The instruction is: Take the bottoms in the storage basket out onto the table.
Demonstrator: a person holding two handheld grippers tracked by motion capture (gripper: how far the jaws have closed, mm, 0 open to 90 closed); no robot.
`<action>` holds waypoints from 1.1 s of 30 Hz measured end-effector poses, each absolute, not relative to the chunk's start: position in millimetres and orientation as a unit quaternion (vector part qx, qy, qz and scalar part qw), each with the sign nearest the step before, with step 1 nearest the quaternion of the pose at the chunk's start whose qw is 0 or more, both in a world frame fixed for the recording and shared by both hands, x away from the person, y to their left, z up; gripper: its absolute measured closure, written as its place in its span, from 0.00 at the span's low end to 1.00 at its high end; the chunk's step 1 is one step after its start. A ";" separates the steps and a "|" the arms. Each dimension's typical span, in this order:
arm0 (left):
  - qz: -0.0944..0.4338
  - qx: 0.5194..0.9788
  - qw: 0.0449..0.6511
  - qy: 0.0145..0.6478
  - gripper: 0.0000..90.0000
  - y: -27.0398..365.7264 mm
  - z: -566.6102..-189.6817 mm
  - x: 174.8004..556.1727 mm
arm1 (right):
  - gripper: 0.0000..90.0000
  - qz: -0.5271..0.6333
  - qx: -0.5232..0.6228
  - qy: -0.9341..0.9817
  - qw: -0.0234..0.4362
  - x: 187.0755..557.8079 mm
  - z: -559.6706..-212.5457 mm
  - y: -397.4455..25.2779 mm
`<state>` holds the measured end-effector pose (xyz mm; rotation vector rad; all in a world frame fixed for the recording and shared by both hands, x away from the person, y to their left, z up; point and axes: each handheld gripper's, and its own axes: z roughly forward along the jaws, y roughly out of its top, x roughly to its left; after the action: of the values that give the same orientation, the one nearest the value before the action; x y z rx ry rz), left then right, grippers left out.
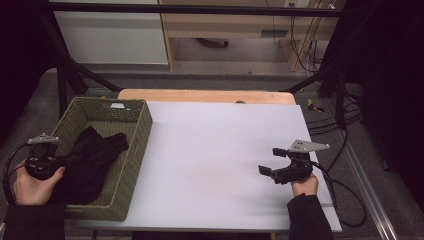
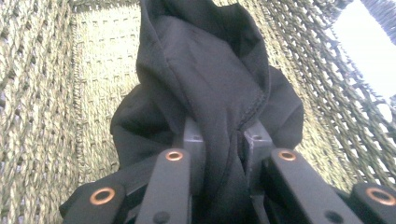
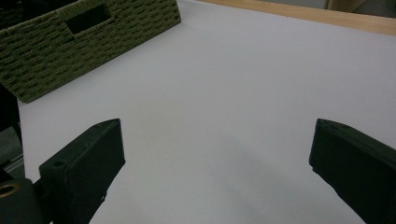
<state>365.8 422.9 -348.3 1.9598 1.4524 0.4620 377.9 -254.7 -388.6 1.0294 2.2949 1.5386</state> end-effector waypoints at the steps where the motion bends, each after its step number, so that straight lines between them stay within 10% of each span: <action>1: 0.175 0.746 0.325 0.554 0.85 423.0 -346.9 365.3 | 0.04 0.519 0.348 0.775 0.096 377.8 -388.6 -254.7; 33: 0.194 0.736 0.376 0.529 0.85 408.4 -307.0 344.5 | 0.04 0.518 0.346 0.777 0.093 378.1 -389.6 -253.5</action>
<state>344.5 408.4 -307.0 1.8817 1.3530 0.4968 378.1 -253.5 -389.6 1.0275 2.3057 1.5369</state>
